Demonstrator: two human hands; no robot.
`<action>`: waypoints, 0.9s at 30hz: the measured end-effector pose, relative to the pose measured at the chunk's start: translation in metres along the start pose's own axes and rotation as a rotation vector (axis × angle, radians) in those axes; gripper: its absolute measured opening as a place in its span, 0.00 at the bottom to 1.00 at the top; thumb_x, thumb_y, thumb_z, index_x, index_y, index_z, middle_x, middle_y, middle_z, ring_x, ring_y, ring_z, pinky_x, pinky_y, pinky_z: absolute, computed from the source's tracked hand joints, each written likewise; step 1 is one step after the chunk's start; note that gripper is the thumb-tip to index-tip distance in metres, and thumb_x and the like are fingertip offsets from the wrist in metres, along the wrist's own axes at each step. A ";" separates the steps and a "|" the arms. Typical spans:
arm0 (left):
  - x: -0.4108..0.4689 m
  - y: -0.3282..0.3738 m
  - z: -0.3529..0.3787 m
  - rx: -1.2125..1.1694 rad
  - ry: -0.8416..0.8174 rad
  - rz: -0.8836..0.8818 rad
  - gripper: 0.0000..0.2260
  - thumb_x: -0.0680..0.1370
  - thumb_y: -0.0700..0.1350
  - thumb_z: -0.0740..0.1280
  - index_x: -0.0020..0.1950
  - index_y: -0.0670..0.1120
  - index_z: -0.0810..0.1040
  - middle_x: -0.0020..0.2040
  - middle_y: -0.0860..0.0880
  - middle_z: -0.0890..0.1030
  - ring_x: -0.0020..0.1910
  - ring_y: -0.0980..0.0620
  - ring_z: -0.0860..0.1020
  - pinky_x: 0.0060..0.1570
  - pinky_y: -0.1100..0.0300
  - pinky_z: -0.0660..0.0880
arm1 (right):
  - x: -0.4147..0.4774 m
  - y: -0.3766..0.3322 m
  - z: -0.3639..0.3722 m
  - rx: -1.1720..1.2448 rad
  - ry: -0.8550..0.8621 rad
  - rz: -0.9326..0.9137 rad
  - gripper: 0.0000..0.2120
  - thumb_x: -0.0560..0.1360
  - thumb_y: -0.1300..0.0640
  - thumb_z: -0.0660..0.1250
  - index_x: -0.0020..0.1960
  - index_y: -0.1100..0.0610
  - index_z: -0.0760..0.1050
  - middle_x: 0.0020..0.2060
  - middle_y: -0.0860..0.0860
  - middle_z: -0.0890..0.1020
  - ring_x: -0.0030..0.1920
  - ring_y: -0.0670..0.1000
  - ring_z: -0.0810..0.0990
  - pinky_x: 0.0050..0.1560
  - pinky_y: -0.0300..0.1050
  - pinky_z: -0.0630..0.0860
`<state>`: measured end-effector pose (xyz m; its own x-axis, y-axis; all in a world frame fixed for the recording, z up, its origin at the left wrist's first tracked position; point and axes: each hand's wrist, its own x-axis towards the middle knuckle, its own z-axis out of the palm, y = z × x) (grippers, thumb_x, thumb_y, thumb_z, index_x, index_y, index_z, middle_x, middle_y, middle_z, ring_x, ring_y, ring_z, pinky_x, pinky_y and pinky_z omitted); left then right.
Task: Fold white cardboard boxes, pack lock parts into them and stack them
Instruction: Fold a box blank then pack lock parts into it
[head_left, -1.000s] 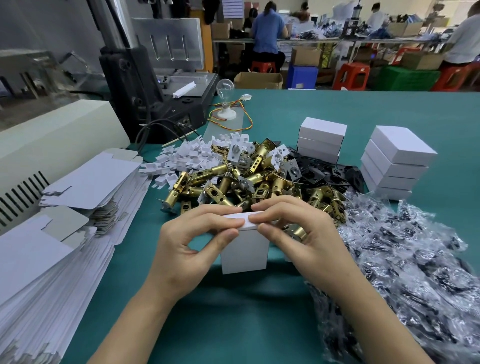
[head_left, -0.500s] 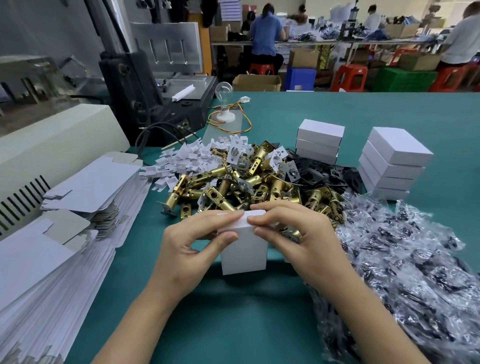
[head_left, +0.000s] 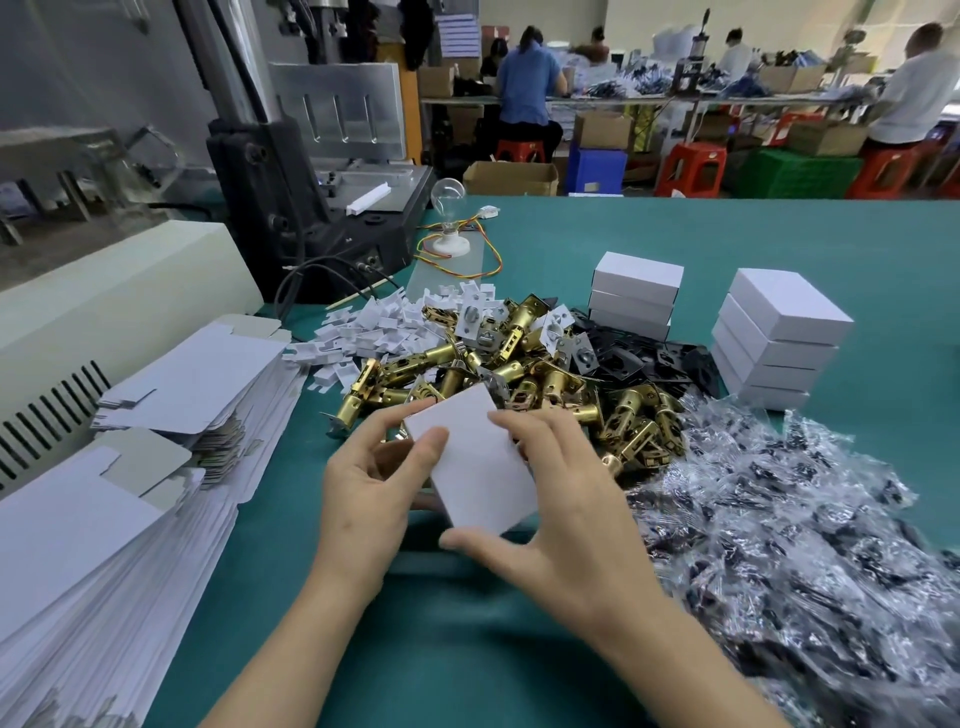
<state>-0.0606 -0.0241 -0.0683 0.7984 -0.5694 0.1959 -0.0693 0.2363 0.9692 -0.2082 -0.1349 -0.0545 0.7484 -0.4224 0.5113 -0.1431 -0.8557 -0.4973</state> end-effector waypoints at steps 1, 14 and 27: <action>0.000 -0.001 0.001 -0.028 0.022 -0.026 0.15 0.71 0.57 0.77 0.56 0.57 0.86 0.43 0.47 0.87 0.40 0.49 0.87 0.32 0.55 0.83 | 0.000 -0.004 0.002 -0.060 -0.025 0.001 0.43 0.67 0.29 0.73 0.74 0.49 0.66 0.64 0.47 0.71 0.59 0.50 0.74 0.57 0.48 0.77; 0.000 0.014 0.008 -0.308 -0.010 -0.071 0.17 0.80 0.64 0.65 0.66 0.62 0.83 0.57 0.43 0.87 0.51 0.41 0.88 0.38 0.58 0.84 | 0.074 -0.005 -0.066 0.158 -0.130 0.018 0.40 0.69 0.45 0.77 0.75 0.42 0.61 0.55 0.41 0.78 0.56 0.43 0.77 0.54 0.38 0.75; 0.001 -0.006 0.018 -0.057 -0.207 -0.098 0.15 0.78 0.60 0.65 0.53 0.55 0.88 0.53 0.46 0.88 0.48 0.45 0.88 0.37 0.56 0.84 | 0.236 0.169 -0.157 -0.079 -0.329 0.421 0.37 0.73 0.57 0.79 0.76 0.45 0.64 0.69 0.60 0.75 0.64 0.56 0.74 0.62 0.53 0.74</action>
<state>-0.0702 -0.0406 -0.0713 0.6595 -0.7398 0.1336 0.0410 0.2129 0.9762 -0.1571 -0.4266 0.0921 0.7770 -0.6289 0.0264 -0.5136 -0.6577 -0.5510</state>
